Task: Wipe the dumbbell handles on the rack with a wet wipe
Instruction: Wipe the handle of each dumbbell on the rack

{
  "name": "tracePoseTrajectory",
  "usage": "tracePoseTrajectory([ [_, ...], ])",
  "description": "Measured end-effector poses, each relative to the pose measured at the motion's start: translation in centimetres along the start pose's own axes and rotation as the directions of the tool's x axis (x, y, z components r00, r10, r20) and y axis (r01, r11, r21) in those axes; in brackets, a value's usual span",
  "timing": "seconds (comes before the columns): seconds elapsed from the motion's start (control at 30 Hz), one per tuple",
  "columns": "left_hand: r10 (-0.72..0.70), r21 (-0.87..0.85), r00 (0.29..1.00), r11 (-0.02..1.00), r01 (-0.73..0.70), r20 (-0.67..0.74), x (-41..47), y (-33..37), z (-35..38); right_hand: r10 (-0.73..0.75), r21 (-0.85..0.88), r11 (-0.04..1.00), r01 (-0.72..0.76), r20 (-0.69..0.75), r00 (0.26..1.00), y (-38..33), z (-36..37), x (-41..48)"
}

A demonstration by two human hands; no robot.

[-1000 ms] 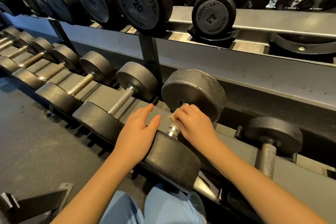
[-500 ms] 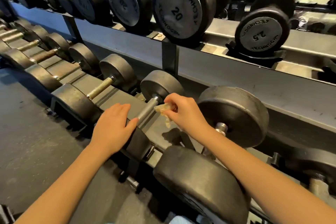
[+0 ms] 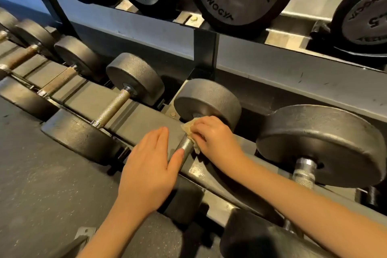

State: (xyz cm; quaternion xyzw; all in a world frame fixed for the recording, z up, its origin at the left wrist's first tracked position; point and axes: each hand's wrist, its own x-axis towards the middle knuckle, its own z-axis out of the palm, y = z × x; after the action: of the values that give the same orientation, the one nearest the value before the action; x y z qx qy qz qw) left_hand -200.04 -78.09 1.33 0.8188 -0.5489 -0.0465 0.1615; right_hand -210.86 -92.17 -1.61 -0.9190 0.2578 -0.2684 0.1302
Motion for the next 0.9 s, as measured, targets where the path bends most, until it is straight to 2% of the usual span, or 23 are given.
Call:
tracePoseTrajectory([
  [0.1,-0.038,-0.001,0.999,0.999,0.038,0.001,-0.2,0.4,-0.3,0.000,0.032,0.999,-0.002,0.067,0.998,-0.3,-0.5,-0.3],
  [0.2,-0.084,-0.040,0.996,0.996,0.083,-0.026,-0.1,0.8,-0.4,0.068,0.012,0.997,-0.071,0.160,0.985,0.2,-1.9,0.5],
  [0.33,-0.113,-0.081,0.992,0.991,0.109,-0.048,-0.3,0.6,-0.2,0.051,-0.036,0.998,-0.045,0.220,0.974,0.1,-2.0,0.9],
  [0.47,-0.164,-0.158,0.985,0.975,0.154,-0.055,0.0,0.4,-0.1,-0.027,-0.077,0.996,0.039,0.154,0.988,-0.4,-1.0,0.0],
  [0.6,-0.219,-0.230,0.971,0.954,0.193,-0.094,0.0,0.3,-0.1,-0.081,-0.002,0.997,0.081,0.065,0.995,0.0,-0.6,-0.7],
  [0.73,-0.220,-0.225,0.972,0.954,0.198,-0.078,0.1,0.4,-0.3,0.027,0.037,0.999,-0.026,-0.024,0.999,0.4,-0.1,-0.7],
  [0.83,-0.213,-0.201,0.975,0.960,0.196,-0.067,0.3,0.3,-0.4,0.010,0.063,0.998,-0.005,-0.089,0.996,0.4,0.6,-0.9],
  [0.9,-0.208,-0.170,0.977,0.966,0.196,-0.051,0.3,0.3,-0.3,-0.042,0.084,0.995,0.047,-0.060,0.997,-0.1,1.0,-1.3],
])
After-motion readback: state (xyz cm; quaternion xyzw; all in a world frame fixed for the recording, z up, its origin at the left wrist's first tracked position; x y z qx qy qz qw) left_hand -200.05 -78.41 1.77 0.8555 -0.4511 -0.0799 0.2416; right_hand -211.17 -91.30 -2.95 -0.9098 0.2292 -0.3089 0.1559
